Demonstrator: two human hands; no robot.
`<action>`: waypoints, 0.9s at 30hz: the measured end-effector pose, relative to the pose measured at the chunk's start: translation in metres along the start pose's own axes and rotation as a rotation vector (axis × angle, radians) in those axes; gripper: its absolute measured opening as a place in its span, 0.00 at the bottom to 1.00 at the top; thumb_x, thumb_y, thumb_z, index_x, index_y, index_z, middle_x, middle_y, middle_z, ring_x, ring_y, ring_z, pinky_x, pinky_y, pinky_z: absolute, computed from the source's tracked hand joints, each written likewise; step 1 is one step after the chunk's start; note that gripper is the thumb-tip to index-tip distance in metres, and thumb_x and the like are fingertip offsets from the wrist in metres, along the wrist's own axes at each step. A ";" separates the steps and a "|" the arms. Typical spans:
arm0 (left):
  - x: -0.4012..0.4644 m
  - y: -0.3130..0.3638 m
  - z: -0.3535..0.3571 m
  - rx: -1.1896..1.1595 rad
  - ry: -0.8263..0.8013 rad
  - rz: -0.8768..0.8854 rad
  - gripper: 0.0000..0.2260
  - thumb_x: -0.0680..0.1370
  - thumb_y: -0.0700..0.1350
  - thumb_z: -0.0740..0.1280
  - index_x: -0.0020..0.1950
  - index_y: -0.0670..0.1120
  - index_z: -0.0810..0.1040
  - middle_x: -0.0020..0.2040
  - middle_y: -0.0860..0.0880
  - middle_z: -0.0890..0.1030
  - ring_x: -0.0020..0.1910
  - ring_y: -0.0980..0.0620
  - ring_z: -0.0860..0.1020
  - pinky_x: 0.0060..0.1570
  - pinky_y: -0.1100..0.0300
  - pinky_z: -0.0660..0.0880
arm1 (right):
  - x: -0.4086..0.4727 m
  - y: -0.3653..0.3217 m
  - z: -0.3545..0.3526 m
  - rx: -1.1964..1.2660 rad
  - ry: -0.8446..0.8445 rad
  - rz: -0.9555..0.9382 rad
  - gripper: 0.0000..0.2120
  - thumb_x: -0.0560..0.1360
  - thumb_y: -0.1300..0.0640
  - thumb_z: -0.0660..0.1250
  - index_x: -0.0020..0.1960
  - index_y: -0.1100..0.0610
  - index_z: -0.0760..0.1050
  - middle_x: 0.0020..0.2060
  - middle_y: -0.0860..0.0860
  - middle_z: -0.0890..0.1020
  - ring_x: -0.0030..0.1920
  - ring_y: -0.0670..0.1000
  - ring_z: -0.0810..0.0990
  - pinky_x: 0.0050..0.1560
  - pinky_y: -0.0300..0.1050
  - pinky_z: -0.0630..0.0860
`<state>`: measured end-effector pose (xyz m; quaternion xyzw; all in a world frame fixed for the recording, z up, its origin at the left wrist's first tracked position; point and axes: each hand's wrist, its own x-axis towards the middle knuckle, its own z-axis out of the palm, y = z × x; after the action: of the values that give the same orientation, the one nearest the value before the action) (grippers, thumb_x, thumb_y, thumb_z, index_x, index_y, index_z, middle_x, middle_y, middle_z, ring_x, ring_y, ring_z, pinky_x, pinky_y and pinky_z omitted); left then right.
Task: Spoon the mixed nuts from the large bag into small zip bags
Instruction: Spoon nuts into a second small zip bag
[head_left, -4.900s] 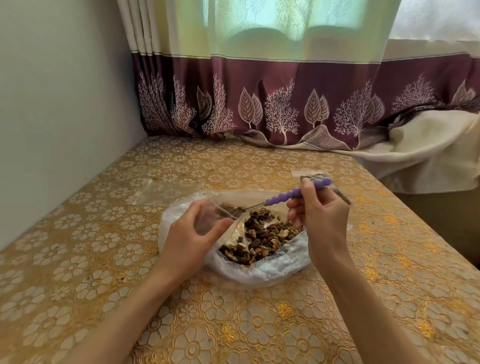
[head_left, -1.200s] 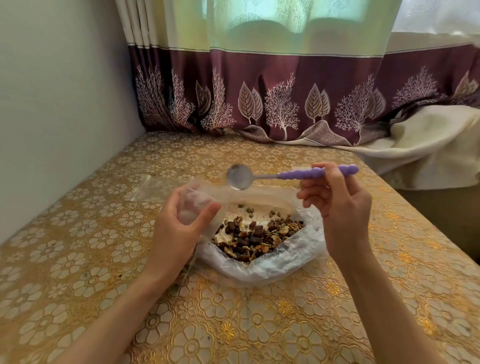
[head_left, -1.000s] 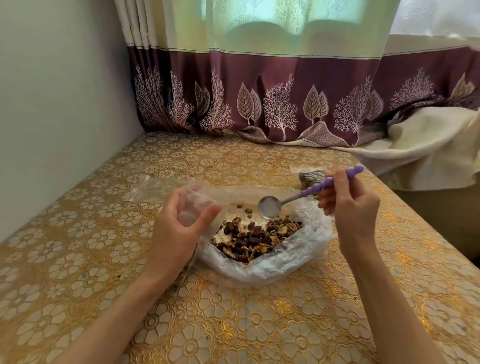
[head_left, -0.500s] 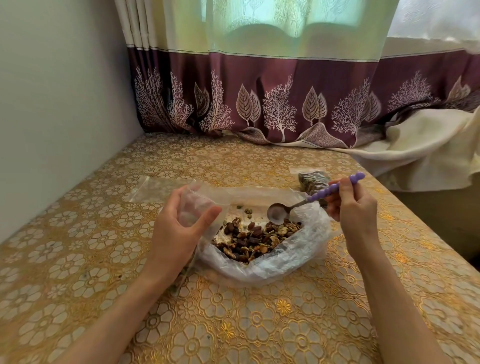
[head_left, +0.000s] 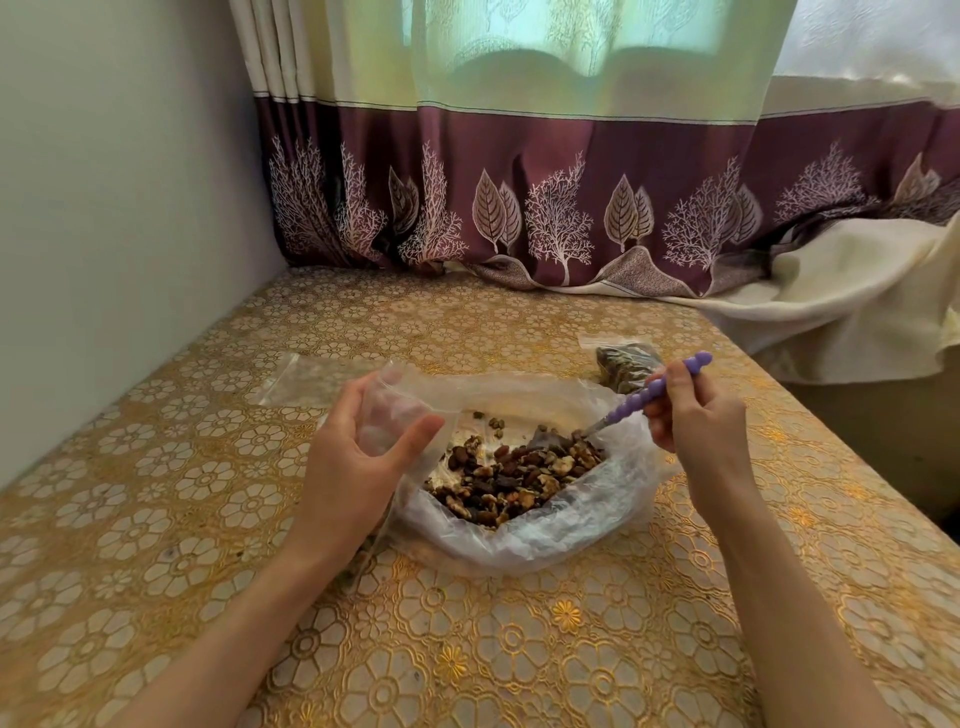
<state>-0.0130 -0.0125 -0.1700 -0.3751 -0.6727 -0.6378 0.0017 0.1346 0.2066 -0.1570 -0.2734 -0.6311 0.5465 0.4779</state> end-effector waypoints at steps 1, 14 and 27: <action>0.000 0.000 0.000 0.007 -0.002 -0.007 0.33 0.63 0.70 0.68 0.62 0.54 0.71 0.47 0.53 0.81 0.43 0.56 0.82 0.39 0.62 0.78 | 0.000 0.001 0.001 -0.001 -0.012 0.012 0.15 0.82 0.56 0.57 0.38 0.58 0.73 0.28 0.50 0.76 0.24 0.41 0.70 0.23 0.33 0.67; -0.003 0.002 0.002 0.156 -0.098 -0.032 0.32 0.64 0.68 0.68 0.63 0.54 0.71 0.54 0.55 0.80 0.53 0.55 0.79 0.55 0.52 0.77 | -0.001 0.004 0.005 0.026 0.096 0.077 0.17 0.81 0.55 0.58 0.36 0.59 0.74 0.32 0.58 0.78 0.22 0.44 0.71 0.21 0.34 0.66; -0.003 0.003 0.007 0.287 -0.154 -0.047 0.33 0.61 0.67 0.67 0.62 0.56 0.69 0.51 0.68 0.70 0.47 0.78 0.67 0.43 0.84 0.65 | -0.023 -0.020 0.028 0.191 0.065 -0.054 0.14 0.81 0.55 0.60 0.39 0.60 0.75 0.27 0.52 0.80 0.23 0.45 0.73 0.22 0.36 0.68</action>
<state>-0.0057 -0.0081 -0.1706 -0.4030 -0.7636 -0.5043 -0.0112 0.1222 0.1696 -0.1438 -0.2271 -0.5676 0.5819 0.5363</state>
